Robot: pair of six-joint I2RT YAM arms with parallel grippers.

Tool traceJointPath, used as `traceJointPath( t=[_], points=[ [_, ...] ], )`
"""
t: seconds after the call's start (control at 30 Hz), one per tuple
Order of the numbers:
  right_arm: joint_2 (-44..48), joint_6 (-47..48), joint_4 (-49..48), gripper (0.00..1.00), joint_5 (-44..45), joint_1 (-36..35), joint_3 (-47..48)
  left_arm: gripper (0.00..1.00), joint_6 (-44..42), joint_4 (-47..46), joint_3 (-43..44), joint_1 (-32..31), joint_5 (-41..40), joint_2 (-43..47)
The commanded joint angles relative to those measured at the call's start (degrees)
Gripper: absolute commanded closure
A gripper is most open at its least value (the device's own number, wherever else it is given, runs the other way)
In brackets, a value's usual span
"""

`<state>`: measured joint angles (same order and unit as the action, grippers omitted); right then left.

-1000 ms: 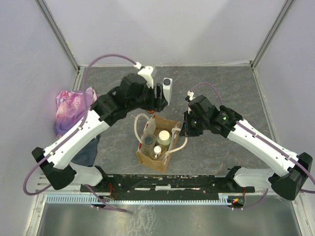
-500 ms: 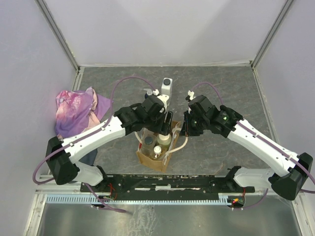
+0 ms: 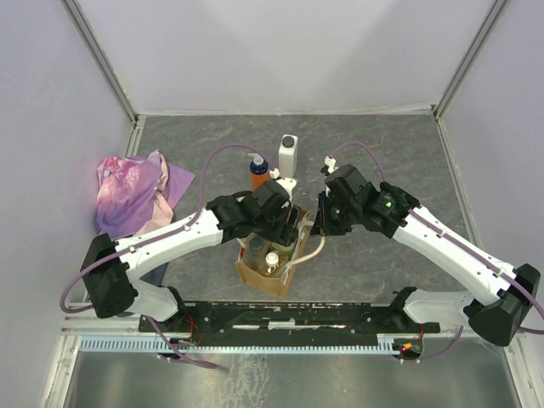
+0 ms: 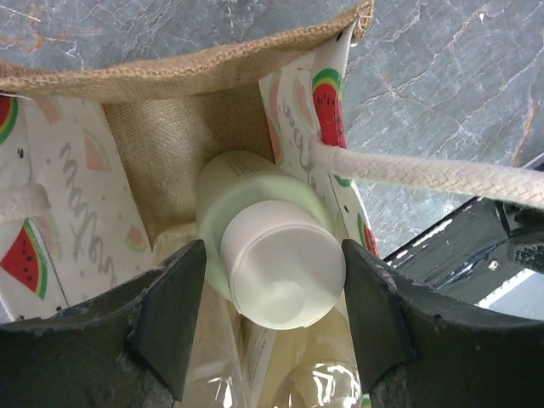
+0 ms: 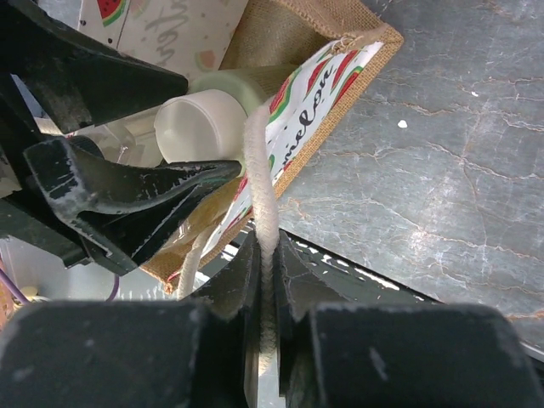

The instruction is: Take the personal care products out of the canvas bag

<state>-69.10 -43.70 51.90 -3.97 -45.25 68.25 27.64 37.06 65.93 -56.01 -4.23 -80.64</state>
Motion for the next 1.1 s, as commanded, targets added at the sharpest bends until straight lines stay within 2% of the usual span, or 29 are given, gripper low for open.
traceJointPath(
  t=[0.0, 0.07, 0.17, 0.2, 0.33, 0.47, 0.8, 1.0, 1.07],
  points=[
    [0.41, -0.32, -0.42, 0.88, 0.98, -0.19, 2.34, 0.31, 1.53, -1.99, -1.36, -0.42, -2.66, -1.11],
    [0.49, -0.32, -0.33, 0.86, 1.14, -0.18, 2.26, 0.41, 0.94, -2.66, -1.21, -0.44, -2.91, -1.19],
    [0.75, -0.4, -0.19, 0.86, 1.29, -0.16, 2.14, 0.76, 0.41, -2.44, 0.31, -0.46, -2.52, -1.13],
    [0.82, -0.37, -0.14, 0.85, 1.41, -0.18, 2.13, 0.8, 0.4, -1.89, 1.2, -0.47, -2.83, -1.04],
    [1.07, -0.49, -0.25, 0.84, 1.7, -0.19, 1.73, 0.79, -1.0, 2.81, 7.17, -0.46, -6.08, -0.45],
    [0.66, -0.47, -0.61, 0.84, 1.26, -0.18, 1.62, 0.75, -3.06, 9.1, 16.69, -0.43, -10.63, -0.66],
    [0.92, -0.32, -1.0, 0.84, 1.04, -0.19, 1.1, 0.75, -5.43, 22.42, 41.82, -0.29, -12.67, -7.7],
    [1.44, -0.8, -2.0, 0.84, 0.28, -0.18, -0.21, 0.74, -9.52, 27.48, 55.86, 1.42, -19.22, -12.64],
    [1.47, -0.78, -2.06, 0.84, 0.06, -0.18, -0.38, 0.72, -10.43, 26.48, 56.79, 3.21, -19.29, -12.64]
  ],
)
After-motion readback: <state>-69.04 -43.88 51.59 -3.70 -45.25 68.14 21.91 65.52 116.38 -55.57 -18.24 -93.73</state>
